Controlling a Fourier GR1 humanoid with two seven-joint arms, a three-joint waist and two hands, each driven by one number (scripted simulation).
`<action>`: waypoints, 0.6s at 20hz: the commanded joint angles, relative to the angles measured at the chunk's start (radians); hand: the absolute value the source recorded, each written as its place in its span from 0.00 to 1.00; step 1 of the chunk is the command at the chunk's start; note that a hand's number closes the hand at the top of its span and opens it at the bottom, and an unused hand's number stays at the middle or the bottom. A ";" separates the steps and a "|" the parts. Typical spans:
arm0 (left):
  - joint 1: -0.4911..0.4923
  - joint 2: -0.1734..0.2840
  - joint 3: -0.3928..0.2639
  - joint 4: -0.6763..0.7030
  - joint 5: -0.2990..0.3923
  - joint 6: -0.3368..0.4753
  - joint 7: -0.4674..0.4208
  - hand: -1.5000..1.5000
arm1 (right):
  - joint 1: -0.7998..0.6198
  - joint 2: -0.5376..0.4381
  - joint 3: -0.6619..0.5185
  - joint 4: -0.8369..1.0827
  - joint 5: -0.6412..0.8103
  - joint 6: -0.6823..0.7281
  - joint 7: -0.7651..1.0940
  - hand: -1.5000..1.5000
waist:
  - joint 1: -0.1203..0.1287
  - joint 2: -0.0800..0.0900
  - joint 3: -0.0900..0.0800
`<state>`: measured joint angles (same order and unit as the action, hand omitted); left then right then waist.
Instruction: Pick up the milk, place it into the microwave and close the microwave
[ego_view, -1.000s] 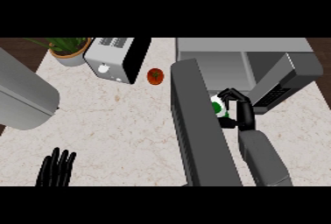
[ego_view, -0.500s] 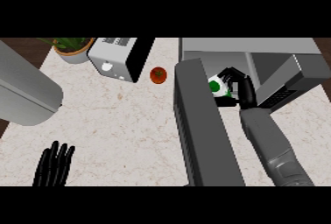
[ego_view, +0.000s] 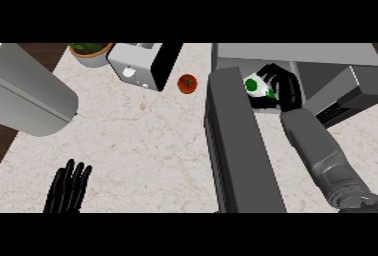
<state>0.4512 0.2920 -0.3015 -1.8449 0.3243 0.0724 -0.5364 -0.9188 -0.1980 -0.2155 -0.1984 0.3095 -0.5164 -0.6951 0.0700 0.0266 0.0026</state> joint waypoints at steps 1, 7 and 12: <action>-0.041 0.005 0.029 -0.002 0.012 0.009 0.037 0.00 | -0.034 -0.032 0.006 0.047 0.030 -0.084 0.020 1.00 | 0.016 0.012 0.001; -0.025 0.030 0.003 0.028 -0.082 0.030 0.019 0.00 | -0.065 -0.047 -0.010 0.055 0.035 -0.258 0.055 1.00 | 0.051 0.027 0.003; -0.079 0.010 -0.006 0.035 -0.119 0.071 0.052 0.00 | -0.093 -0.050 0.048 0.109 0.104 -0.304 0.092 0.00 | 0.053 0.030 0.003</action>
<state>0.4002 0.3080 -0.2996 -1.8113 0.2360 0.1184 -0.5043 -1.0002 -0.2501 -0.1960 -0.1171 0.3760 -0.7570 -0.6130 0.1159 0.0515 0.0048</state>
